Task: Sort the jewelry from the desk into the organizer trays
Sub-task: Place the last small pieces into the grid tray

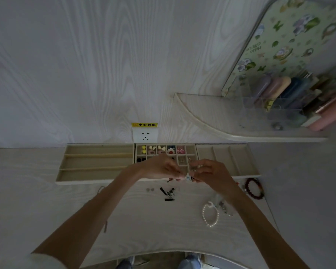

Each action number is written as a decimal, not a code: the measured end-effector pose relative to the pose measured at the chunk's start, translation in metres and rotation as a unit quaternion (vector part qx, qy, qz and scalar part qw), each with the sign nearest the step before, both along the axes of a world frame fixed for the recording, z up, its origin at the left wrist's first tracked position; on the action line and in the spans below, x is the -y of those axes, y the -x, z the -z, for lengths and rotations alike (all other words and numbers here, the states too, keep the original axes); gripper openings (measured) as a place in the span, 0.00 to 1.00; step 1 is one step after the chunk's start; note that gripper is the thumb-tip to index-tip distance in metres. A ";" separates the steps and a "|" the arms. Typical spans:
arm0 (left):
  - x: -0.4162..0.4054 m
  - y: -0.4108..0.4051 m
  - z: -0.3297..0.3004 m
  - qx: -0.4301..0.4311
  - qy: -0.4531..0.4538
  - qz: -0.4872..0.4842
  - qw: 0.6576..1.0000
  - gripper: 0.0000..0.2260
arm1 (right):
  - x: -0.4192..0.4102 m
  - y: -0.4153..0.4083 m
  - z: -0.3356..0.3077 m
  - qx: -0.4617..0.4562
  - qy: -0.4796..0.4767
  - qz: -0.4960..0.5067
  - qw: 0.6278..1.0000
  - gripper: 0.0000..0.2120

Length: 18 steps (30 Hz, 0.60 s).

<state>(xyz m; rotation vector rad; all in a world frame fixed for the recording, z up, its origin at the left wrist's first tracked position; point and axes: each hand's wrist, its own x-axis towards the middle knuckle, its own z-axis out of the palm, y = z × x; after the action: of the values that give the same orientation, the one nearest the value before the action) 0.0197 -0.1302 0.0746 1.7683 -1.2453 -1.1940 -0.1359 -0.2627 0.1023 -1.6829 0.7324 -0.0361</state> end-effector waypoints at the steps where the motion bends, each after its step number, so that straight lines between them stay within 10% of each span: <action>1: 0.000 0.000 0.002 0.009 0.006 -0.007 1.000 0.10 | 0.000 0.002 0.001 -0.010 -0.007 -0.005 1.000 0.13; 7: -0.004 0.010 0.027 0.030 -0.005 -0.007 1.000 0.09 | 0.004 0.010 0.023 -0.077 0.037 -0.076 0.993 0.09; 18: 0.045 0.000 0.072 0.143 0.006 -0.173 0.974 0.09 | 0.028 -0.023 0.062 -0.026 -0.049 0.172 0.983 0.09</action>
<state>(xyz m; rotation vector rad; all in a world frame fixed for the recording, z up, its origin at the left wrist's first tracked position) 0.0194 -0.1753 0.0026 2.0980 -1.0336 -0.7521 -0.1124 -0.2904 0.0405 -1.4516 1.0419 -0.1974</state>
